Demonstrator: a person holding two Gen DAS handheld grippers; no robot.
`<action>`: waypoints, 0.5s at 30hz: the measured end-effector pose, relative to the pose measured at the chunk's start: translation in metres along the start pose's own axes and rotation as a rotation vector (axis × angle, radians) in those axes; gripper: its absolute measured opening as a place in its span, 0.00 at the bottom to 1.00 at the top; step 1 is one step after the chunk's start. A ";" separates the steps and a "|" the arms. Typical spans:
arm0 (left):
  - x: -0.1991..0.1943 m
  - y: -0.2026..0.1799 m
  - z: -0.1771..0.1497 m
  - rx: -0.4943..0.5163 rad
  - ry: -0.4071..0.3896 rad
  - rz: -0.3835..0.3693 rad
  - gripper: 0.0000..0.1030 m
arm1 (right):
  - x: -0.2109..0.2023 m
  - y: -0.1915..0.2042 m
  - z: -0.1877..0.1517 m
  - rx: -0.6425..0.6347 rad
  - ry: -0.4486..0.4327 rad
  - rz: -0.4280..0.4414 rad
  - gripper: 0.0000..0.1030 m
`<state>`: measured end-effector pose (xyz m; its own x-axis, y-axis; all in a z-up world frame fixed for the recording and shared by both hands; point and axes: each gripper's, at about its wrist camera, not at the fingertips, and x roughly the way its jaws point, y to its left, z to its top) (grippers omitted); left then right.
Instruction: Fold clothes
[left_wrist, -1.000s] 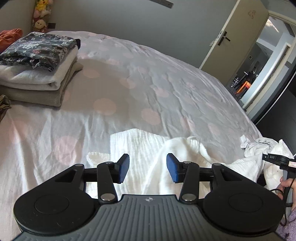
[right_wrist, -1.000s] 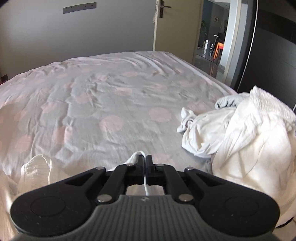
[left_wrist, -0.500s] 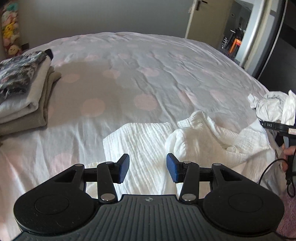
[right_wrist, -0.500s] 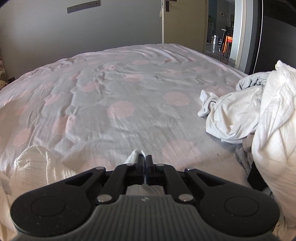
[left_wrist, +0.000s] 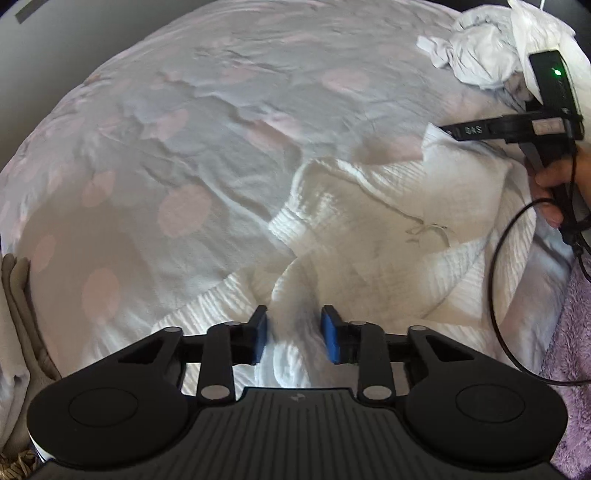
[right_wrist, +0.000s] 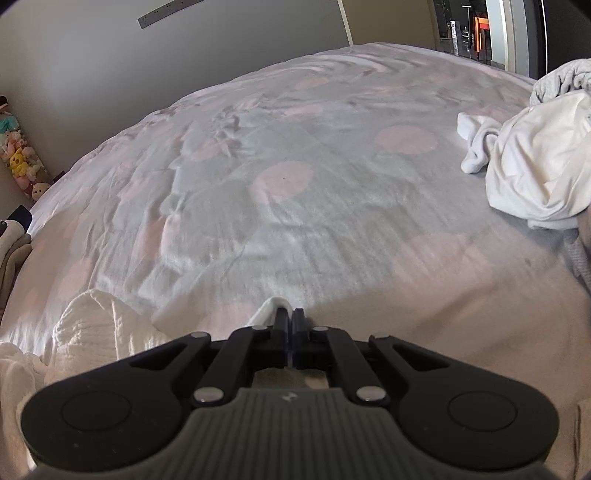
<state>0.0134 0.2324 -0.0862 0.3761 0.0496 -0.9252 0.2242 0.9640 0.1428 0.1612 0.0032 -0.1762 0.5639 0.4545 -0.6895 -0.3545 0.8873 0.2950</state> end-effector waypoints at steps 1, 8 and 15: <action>0.000 -0.004 0.001 0.004 0.005 -0.010 0.19 | 0.003 0.001 0.000 0.013 -0.006 0.008 0.04; -0.001 -0.004 0.010 -0.032 0.039 -0.211 0.26 | 0.035 0.016 0.006 -0.036 -0.065 0.043 0.05; -0.016 0.022 -0.018 -0.189 -0.081 -0.144 0.40 | 0.037 0.024 0.014 -0.126 -0.070 0.048 0.04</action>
<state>-0.0038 0.2570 -0.0743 0.4252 -0.1053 -0.8990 0.1115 0.9917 -0.0635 0.1838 0.0423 -0.1852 0.5932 0.5046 -0.6273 -0.4704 0.8496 0.2385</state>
